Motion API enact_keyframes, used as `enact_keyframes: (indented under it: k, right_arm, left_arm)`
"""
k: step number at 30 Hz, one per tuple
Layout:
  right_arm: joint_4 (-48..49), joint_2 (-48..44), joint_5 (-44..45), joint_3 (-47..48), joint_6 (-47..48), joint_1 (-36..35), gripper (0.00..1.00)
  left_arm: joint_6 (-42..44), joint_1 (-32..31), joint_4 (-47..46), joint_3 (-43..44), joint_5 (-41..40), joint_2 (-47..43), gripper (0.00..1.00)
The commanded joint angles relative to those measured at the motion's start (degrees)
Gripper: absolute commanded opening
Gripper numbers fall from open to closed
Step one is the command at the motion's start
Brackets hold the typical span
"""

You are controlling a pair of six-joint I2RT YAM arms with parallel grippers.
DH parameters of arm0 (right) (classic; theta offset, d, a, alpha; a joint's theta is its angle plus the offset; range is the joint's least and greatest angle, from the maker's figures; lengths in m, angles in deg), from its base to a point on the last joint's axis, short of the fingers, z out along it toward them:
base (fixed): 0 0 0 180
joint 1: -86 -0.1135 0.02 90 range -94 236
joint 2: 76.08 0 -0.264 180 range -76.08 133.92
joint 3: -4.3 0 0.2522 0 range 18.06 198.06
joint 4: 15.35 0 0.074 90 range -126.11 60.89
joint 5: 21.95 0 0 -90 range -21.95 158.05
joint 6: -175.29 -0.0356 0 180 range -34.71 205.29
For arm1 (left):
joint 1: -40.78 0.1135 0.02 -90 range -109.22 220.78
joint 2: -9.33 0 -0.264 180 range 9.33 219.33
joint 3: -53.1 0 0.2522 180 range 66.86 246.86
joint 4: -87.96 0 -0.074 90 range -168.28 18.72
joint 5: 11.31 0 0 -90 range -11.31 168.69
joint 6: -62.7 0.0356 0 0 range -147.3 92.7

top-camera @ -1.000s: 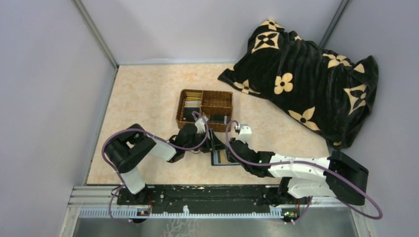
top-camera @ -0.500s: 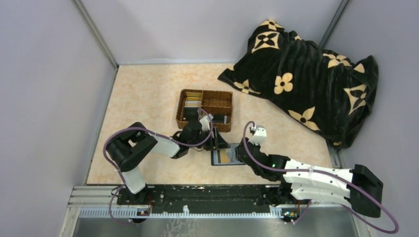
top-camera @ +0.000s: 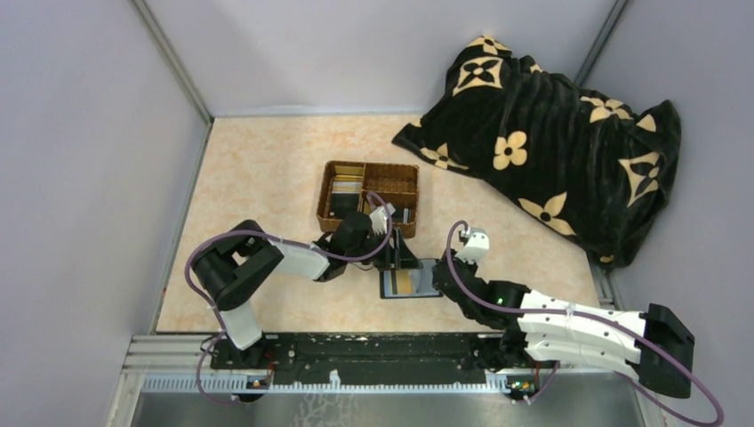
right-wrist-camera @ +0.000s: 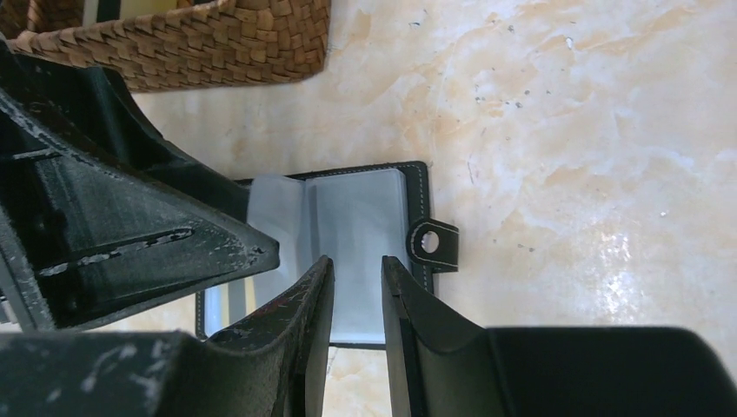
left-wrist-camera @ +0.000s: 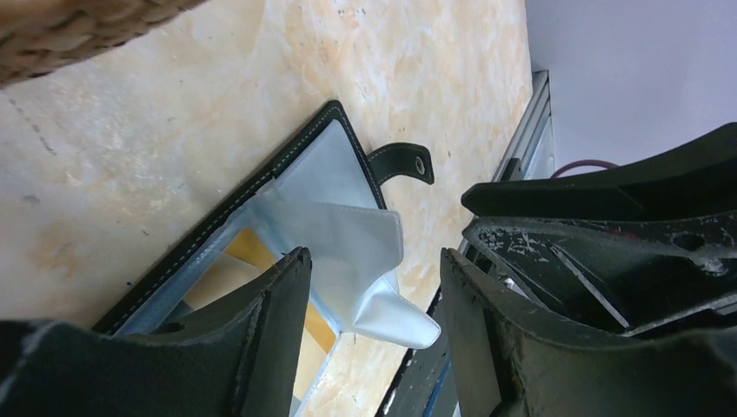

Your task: Take the credit cards out of the card holder

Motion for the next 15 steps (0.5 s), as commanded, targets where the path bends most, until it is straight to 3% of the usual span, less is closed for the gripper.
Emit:
enact_keyframes:
  k: [1, 15]
  right_arm:
    - [-0.61, -1.81, 2.48, -0.46, -1.03, 0.03, 0.28]
    - [-2.43, -5.63, 3.60, -0.80, -0.71, 0.00, 0.26]
  left_arm:
    - [0.89, -0.88, 0.52, 1.89, 2.09, 0.20, 0.63]
    - [-0.73, -3.57, -0.30, 8.65, 4.44, 6.60, 0.63]
